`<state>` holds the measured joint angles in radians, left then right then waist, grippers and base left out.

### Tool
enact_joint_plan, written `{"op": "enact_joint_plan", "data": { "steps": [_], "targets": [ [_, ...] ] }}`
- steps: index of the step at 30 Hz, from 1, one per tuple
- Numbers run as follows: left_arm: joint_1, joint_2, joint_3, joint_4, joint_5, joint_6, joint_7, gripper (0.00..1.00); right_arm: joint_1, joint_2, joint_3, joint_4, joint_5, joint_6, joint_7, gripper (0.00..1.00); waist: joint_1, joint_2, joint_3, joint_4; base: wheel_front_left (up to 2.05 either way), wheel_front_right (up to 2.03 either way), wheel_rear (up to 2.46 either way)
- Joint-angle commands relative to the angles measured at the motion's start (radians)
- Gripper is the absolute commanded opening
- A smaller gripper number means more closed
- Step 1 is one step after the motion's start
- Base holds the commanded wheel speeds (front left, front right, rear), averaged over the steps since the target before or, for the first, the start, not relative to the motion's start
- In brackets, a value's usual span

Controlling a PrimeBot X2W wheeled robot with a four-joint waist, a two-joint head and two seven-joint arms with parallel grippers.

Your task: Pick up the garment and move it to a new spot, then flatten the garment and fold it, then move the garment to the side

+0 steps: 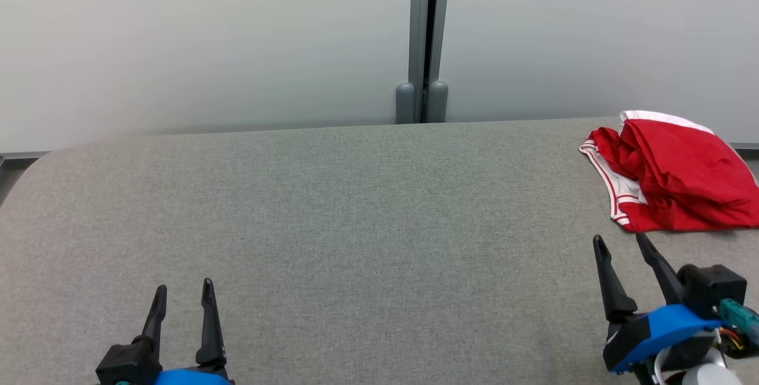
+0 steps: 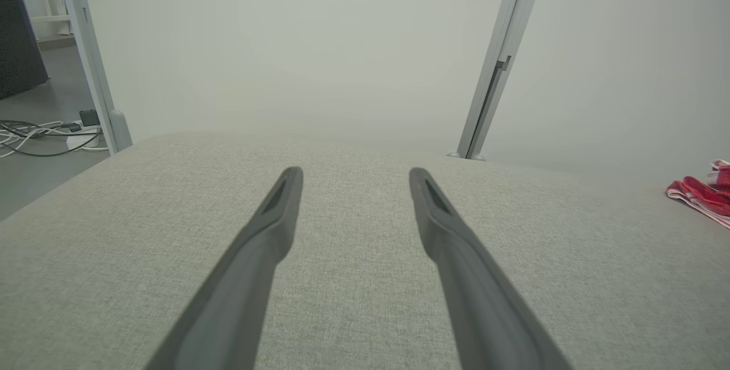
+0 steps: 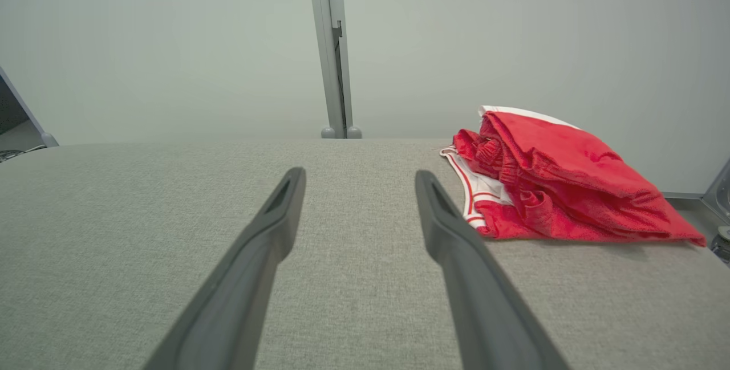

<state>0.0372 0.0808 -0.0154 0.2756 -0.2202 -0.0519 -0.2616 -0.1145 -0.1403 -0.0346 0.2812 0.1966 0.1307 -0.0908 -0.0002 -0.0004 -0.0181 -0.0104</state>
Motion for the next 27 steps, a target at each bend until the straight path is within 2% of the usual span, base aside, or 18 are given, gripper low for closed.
{"op": "enact_joint_plan", "data": {
  "steps": [1,11,27],
  "targets": [
    [0.011,-0.002,-0.001,0.004,-0.004,0.004,-0.005,1.0,0.029,0.009,-0.006,-0.025,-0.013,0.0,0.001,1.0,0.0002,0.0004,-0.007,-0.003,0.0,0.0,0.0],
    [0.015,-0.008,-0.015,0.035,-0.006,-0.01,-0.005,1.0,0.137,0.063,-0.024,-0.14,-0.045,0.0,0.034,1.0,0.0002,0.0004,-0.016,-0.007,0.0,0.0,0.0],
    [-0.008,0.001,-0.017,0.062,0.001,-0.028,-0.005,1.0,0.147,0.082,-0.029,-0.159,-0.05,0.0,0.047,1.0,0.0002,0.0004,-0.009,0.002,0.0,0.0,0.0]
  ]
}}
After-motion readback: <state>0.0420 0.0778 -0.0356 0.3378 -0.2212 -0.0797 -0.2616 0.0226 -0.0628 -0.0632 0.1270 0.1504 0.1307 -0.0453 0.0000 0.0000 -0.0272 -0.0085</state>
